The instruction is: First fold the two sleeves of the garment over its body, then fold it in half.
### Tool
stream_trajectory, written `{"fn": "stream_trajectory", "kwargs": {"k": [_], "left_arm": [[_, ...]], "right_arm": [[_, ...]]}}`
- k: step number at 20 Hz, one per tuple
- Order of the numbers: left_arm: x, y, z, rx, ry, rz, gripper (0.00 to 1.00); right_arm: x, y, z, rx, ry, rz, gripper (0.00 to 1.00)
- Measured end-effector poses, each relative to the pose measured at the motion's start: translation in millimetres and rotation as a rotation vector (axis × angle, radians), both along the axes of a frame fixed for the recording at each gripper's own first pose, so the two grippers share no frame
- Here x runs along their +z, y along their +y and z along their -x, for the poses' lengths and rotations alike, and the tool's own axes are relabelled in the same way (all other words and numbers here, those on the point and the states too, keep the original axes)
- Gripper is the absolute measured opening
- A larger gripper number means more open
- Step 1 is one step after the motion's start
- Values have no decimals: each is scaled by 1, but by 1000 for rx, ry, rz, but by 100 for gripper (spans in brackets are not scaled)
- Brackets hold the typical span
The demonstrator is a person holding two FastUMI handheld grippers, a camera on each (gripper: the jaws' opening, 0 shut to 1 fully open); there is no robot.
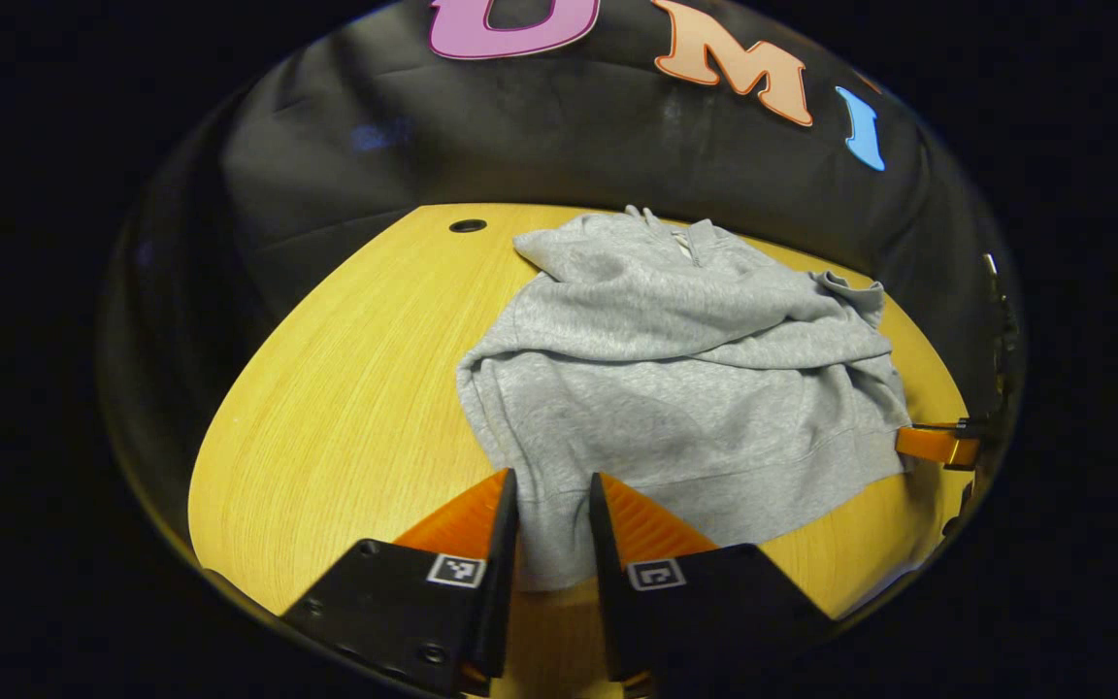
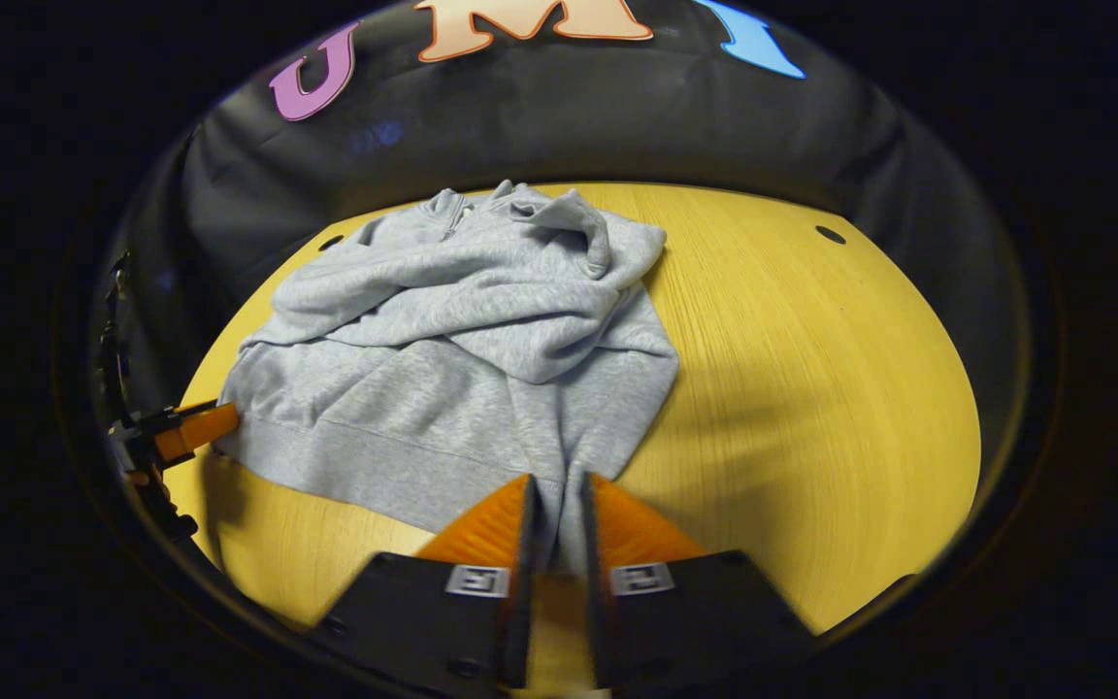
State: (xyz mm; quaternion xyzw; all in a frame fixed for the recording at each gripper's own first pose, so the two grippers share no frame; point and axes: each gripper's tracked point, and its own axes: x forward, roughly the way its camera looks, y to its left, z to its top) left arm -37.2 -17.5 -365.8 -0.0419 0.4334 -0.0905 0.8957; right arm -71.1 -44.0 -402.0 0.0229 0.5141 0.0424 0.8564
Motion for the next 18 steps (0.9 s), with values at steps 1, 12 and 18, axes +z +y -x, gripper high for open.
{"fn": "stream_trajectory", "kwargs": {"k": [1, 12, 18], "left_arm": [[0, -2, -2, 8, 1, 7, 27], [1, -6, 6, -18, 81, 51, 0], [2, -4, 6, 5, 135, 81, 0]], "right_arm": [[-5, 2, -1, 4, 11, -4, 17], [-1, 6, 3, -8, 92, -41, 8], [3, 0, -1, -5, 116, -55, 8]]}}
